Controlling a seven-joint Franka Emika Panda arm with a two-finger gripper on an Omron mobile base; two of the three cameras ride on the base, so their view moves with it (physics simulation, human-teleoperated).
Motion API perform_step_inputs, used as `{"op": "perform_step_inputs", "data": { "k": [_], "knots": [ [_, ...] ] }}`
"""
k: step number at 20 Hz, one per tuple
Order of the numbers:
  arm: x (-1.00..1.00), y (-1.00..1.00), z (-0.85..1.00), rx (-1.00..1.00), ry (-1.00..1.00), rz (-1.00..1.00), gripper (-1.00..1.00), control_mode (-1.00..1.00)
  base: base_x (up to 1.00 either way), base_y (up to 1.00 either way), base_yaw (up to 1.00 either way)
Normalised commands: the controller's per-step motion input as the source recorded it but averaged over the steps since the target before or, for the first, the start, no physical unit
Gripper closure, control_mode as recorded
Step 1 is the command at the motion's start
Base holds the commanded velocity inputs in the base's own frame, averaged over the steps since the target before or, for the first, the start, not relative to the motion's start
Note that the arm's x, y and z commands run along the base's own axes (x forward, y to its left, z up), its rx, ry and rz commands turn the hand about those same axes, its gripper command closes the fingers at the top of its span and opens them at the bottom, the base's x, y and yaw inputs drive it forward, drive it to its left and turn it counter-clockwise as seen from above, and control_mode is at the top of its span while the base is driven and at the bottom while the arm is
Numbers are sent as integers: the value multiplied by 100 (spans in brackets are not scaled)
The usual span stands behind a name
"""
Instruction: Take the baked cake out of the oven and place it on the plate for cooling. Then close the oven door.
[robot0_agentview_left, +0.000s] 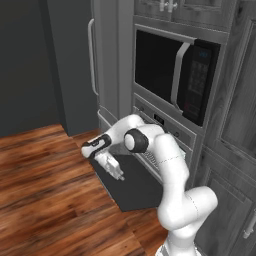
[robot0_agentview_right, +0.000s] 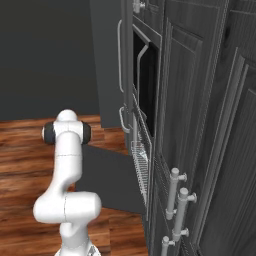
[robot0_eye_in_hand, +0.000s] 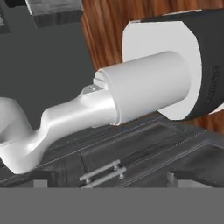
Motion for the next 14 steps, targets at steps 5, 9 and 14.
{"op": "perform_step_inputs", "data": {
  "k": [5,9,14],
  "knots": [
    [-73,100,-52,0,-6,-15,-100,-100,0,0,0],
    [-23,100,-51,-5,-24,-25,-100,-100,0,0,0],
    [20,90,-91,-28,-30,-31,-100,-100,0,0,0]
  ]
}}
